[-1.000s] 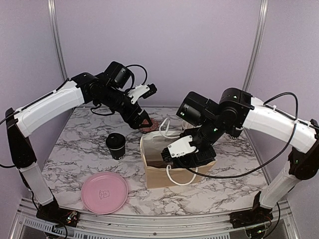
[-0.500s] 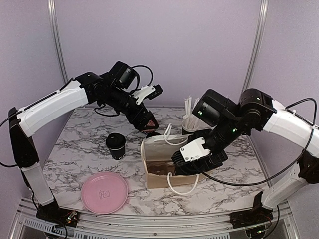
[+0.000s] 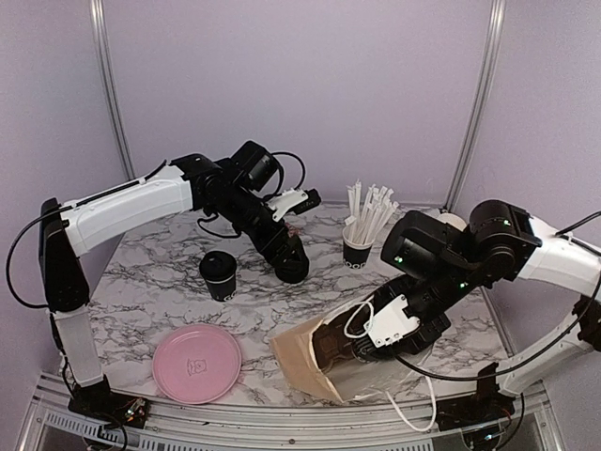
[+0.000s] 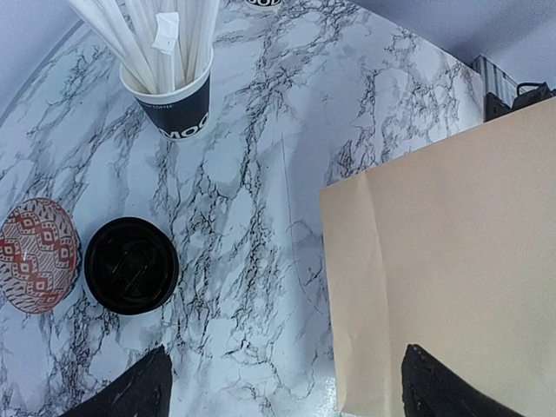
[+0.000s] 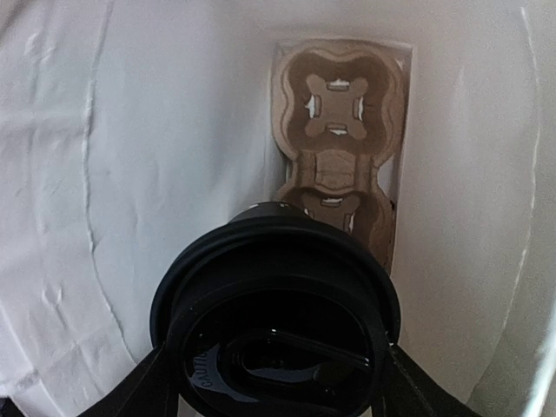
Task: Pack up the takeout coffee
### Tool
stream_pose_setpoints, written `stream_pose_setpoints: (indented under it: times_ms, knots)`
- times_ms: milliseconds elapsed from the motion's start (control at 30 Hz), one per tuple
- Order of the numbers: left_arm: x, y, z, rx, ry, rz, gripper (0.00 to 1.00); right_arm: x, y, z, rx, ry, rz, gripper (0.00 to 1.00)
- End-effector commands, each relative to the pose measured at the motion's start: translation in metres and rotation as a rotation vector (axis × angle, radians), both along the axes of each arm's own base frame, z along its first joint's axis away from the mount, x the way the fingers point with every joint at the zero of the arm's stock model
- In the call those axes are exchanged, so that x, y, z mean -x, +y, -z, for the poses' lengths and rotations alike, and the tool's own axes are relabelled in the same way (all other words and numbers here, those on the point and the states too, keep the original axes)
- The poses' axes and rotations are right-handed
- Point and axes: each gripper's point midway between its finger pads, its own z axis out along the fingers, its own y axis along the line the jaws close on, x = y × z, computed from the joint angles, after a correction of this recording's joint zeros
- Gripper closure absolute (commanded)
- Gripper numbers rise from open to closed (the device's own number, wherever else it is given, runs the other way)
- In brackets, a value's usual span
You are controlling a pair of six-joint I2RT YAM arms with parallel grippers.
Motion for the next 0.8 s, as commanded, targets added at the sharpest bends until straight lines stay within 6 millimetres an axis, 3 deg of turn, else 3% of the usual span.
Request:
stream_pose_setpoints:
  times_ms: [0,167,333,467,767]
  knots:
    - [0.014,-0.008,0.004,0.017,0.039,0.034,0.08,-0.011,-0.001,-0.007,-0.043,-0.081,0.032,0.67]
    - [0.019,-0.014,0.016,0.011,0.076,0.046,0.08,-0.028,0.007,-0.007,-0.104,-0.175,0.070,0.67]
    - [0.022,-0.022,0.035,-0.004,0.125,0.062,0.08,-0.030,0.014,-0.010,-0.155,-0.210,0.035,0.67]
    - [0.021,-0.027,0.039,-0.002,0.130,0.072,0.08,-0.030,0.015,-0.009,-0.163,-0.218,0.018,0.67]
    - [0.010,-0.032,0.035,-0.001,0.089,0.073,0.07,-0.002,0.003,-0.017,-0.245,-0.149,-0.083,0.67]
